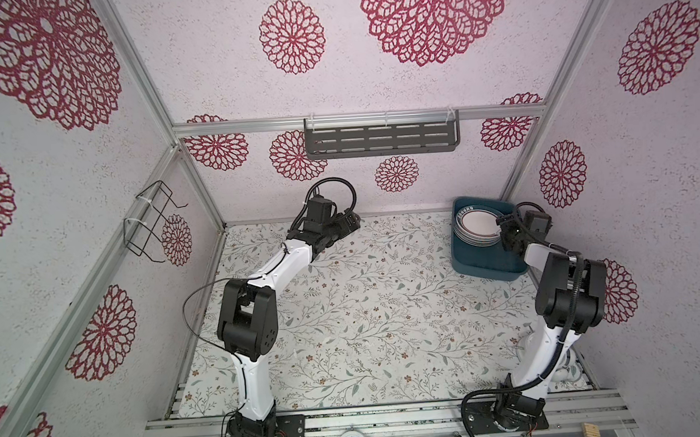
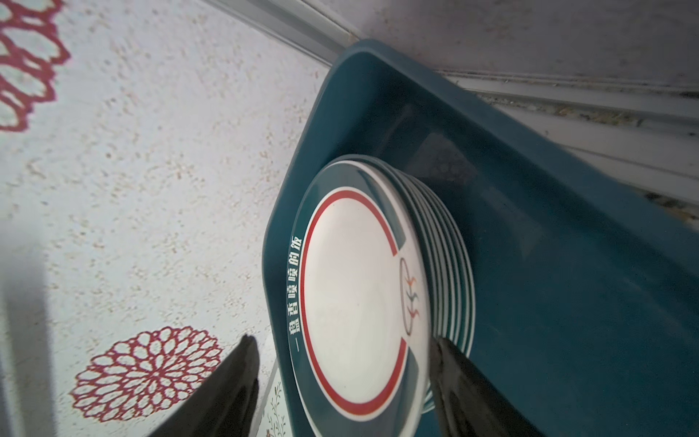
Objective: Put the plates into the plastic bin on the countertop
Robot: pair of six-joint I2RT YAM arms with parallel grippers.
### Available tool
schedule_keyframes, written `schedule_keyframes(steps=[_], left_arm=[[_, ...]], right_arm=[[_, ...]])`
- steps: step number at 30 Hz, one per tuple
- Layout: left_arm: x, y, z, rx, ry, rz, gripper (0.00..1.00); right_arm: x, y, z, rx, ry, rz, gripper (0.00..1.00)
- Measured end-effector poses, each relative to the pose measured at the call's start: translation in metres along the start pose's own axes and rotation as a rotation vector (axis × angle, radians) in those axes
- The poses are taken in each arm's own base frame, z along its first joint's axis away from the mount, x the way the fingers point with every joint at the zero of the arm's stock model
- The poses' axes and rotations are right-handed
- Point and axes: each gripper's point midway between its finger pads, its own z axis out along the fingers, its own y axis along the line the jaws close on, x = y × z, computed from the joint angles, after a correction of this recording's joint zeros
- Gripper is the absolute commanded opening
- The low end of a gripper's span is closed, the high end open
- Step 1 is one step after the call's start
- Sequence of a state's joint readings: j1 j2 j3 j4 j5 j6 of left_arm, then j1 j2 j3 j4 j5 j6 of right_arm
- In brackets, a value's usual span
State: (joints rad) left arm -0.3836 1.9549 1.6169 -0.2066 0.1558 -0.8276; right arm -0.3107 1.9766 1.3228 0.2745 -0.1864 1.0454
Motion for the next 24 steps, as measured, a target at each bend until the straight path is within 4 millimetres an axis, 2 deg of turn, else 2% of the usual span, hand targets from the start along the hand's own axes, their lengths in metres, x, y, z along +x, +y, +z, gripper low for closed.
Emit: schedule_keyframes(steps=[6, 11, 12, 13, 19, 24], left_arm=[[-0.009, -0.011, -0.034, 0.017, -0.048, 0.013, 0.97], [-0.009, -0.005, -0.057, -0.006, -0.074, 0.036, 0.97], [-0.008, -0.003, -0.061, -0.012, -0.079, 0.041, 0.97], [-0.008, 0.000, -0.067, -0.020, -0.085, 0.047, 0.97], [-0.018, 0.027, -0.112, -0.089, -0.160, 0.070, 0.97], [-0.038, 0.069, -0.164, -0.180, -0.280, 0.061, 0.97]], right_arm=[[0.000, 0.010, -0.028, -0.014, -0.014, -0.030, 0.84], [0.006, 0.011, -0.058, -0.010, -0.026, -0.059, 0.92], [0.007, 0.010, -0.064, -0.007, -0.028, -0.067, 0.99], [0.009, 0.009, -0.071, -0.003, -0.028, -0.077, 0.99], [0.014, 0.011, -0.114, 0.000, -0.046, -0.134, 0.99], [0.018, 0.011, -0.153, 0.009, -0.069, -0.218, 0.99]])
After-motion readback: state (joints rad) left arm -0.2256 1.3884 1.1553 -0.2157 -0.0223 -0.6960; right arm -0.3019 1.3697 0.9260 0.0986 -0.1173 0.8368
